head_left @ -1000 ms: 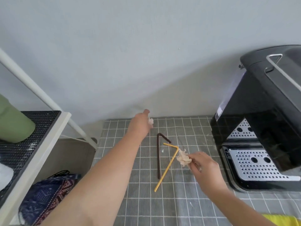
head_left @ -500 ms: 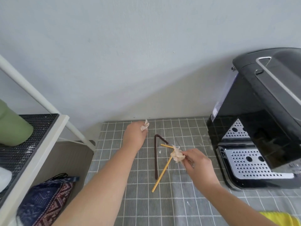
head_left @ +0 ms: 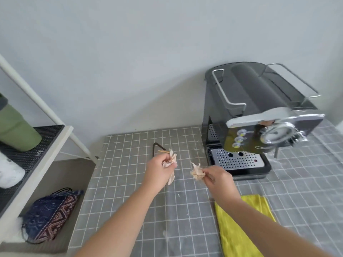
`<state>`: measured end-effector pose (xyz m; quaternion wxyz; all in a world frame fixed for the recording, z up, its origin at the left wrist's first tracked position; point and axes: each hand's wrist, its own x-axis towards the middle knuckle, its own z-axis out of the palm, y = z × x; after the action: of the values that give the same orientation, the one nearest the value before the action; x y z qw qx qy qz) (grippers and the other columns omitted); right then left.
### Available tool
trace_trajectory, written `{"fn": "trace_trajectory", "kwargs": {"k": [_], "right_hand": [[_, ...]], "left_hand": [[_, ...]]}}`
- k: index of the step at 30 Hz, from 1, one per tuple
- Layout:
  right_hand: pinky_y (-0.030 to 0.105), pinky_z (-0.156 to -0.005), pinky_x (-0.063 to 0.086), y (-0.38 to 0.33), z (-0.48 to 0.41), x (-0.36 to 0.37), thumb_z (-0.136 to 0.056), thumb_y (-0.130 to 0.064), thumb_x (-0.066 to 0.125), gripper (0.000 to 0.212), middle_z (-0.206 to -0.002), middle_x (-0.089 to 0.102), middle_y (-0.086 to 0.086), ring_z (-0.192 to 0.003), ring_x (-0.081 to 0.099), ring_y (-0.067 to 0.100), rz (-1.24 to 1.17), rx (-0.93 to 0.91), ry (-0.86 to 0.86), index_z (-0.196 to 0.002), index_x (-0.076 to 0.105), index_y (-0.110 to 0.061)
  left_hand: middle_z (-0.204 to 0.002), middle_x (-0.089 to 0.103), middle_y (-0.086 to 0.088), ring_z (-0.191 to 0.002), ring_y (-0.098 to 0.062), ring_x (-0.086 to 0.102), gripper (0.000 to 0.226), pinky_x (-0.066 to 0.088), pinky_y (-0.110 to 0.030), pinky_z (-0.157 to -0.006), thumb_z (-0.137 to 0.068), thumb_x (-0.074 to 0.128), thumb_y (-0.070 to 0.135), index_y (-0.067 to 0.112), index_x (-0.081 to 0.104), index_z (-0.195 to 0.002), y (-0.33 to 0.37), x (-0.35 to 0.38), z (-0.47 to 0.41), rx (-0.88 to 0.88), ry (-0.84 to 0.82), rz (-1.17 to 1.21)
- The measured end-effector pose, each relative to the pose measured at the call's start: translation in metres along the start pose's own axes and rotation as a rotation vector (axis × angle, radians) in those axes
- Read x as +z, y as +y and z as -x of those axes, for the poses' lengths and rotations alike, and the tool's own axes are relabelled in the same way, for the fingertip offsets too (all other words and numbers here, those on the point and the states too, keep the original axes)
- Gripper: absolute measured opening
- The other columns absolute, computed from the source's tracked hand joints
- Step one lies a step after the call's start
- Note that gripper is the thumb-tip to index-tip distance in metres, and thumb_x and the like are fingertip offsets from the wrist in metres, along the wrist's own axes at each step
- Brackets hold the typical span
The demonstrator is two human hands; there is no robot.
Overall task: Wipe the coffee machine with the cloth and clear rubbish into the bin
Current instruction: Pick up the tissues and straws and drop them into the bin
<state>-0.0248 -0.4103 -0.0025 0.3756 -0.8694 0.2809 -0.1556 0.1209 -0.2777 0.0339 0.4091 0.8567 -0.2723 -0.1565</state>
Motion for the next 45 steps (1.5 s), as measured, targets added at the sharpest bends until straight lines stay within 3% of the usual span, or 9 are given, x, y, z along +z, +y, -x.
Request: {"fn": "trace_trajectory", "kwargs": {"k": [6, 13, 18, 23, 29, 32, 35, 38, 45], "right_hand": [[0.015, -0.071, 0.044, 0.065, 0.087, -0.101, -0.082, -0.002, 0.064, 0.021, -0.086, 0.061, -0.001, -0.076, 0.058, 0.013, 0.025, 0.113, 0.110, -0.099, 0.072, -0.012], [0.011, -0.063, 0.036, 0.188, 0.249, -0.265, -0.083, -0.008, 0.064, 0.011, -0.077, 0.055, -0.006, -0.069, 0.052, 0.012, 0.150, 0.342, 0.360, -0.089, 0.071, -0.014], [0.025, -0.060, 0.036, 0.262, 0.369, -0.336, -0.078, -0.004, 0.066, 0.004, -0.063, 0.045, -0.006, -0.062, 0.049, 0.021, 0.194, 0.586, 0.540, -0.076, 0.069, -0.005], [0.032, -0.058, 0.035, 0.320, 0.467, -0.331, -0.083, -0.017, 0.064, 0.007, -0.072, 0.053, 0.004, -0.070, 0.054, 0.025, 0.115, 0.935, 0.576, -0.077, 0.066, -0.013], [0.024, -0.063, 0.037, 0.378, 0.518, -0.275, -0.085, -0.025, 0.063, 0.006, -0.075, 0.050, -0.009, -0.074, 0.054, 0.018, -0.108, 1.145, 0.514, -0.087, 0.068, -0.022], [0.028, -0.071, 0.042, 0.406, 0.519, -0.262, -0.087, -0.029, 0.059, 0.017, -0.093, 0.058, -0.003, -0.091, 0.060, 0.024, -0.177, 1.221, 0.451, -0.101, 0.065, -0.021], [0.029, -0.083, 0.040, 0.434, 0.515, -0.258, -0.092, -0.034, 0.051, 0.049, -0.133, 0.052, 0.003, -0.117, 0.052, 0.027, -0.202, 1.293, 0.239, -0.138, 0.038, -0.026], [0.032, -0.096, 0.038, 0.445, 0.517, -0.263, -0.094, -0.028, 0.050, 0.053, -0.141, 0.046, 0.007, -0.125, 0.046, 0.028, -0.244, 1.313, 0.182, -0.143, 0.030, -0.027], [0.028, -0.088, 0.040, 0.425, 0.511, -0.291, -0.094, -0.022, 0.047, 0.037, -0.132, 0.052, 0.005, -0.117, 0.052, 0.023, -0.218, 1.277, 0.319, -0.131, 0.046, -0.025]], "left_hand": [[-0.073, 0.059, 0.005, -0.061, -0.006, 0.049, 0.009, 0.032, -0.016, -0.053, -0.085, 0.068, 0.020, 0.014, 0.061, -0.081, 0.076, 0.092, 0.075, 0.089, -0.161, -0.038], [-0.070, 0.055, 0.014, -0.064, -0.003, 0.050, 0.004, 0.035, -0.007, -0.057, -0.084, 0.067, 0.019, 0.017, 0.064, -0.086, 0.221, 0.277, 0.180, 0.360, -0.497, -0.042], [-0.101, 0.067, -0.001, -0.086, -0.013, 0.057, 0.019, 0.041, -0.020, -0.076, -0.086, 0.065, 0.022, 0.016, 0.066, -0.103, 0.299, 0.389, 0.266, 0.458, -0.784, -0.109], [-0.095, 0.059, -0.003, -0.086, -0.018, 0.055, 0.013, 0.038, -0.023, -0.071, -0.082, 0.063, 0.020, 0.014, 0.065, -0.093, 0.312, 0.477, 0.333, 0.541, -1.037, -0.301], [-0.089, 0.064, -0.002, -0.083, -0.017, 0.058, 0.004, 0.043, -0.025, -0.072, -0.083, 0.060, 0.018, 0.022, 0.059, -0.084, 0.264, 0.575, 0.364, 0.411, -1.259, -0.455], [-0.107, 0.067, -0.004, -0.092, -0.016, 0.058, 0.019, 0.042, -0.024, -0.076, -0.085, 0.060, 0.021, 0.016, 0.062, -0.103, 0.243, 0.615, 0.366, 0.347, -1.331, -0.527], [-0.138, 0.051, 0.002, -0.120, -0.020, 0.052, 0.053, 0.035, -0.022, -0.086, -0.087, 0.060, 0.033, 0.023, 0.044, -0.137, 0.233, 0.641, 0.360, 0.429, -1.425, -0.672], [-0.146, 0.043, 0.008, -0.129, -0.019, 0.046, 0.063, 0.039, -0.030, -0.099, -0.087, 0.056, 0.045, 0.036, 0.031, -0.144, 0.231, 0.651, 0.346, 0.513, -1.415, -0.771], [-0.136, 0.053, 0.007, -0.121, -0.019, 0.052, 0.041, 0.044, -0.038, -0.101, -0.090, 0.055, 0.037, 0.029, 0.050, -0.130, 0.247, 0.622, 0.326, 0.500, -1.310, -0.683]]}}
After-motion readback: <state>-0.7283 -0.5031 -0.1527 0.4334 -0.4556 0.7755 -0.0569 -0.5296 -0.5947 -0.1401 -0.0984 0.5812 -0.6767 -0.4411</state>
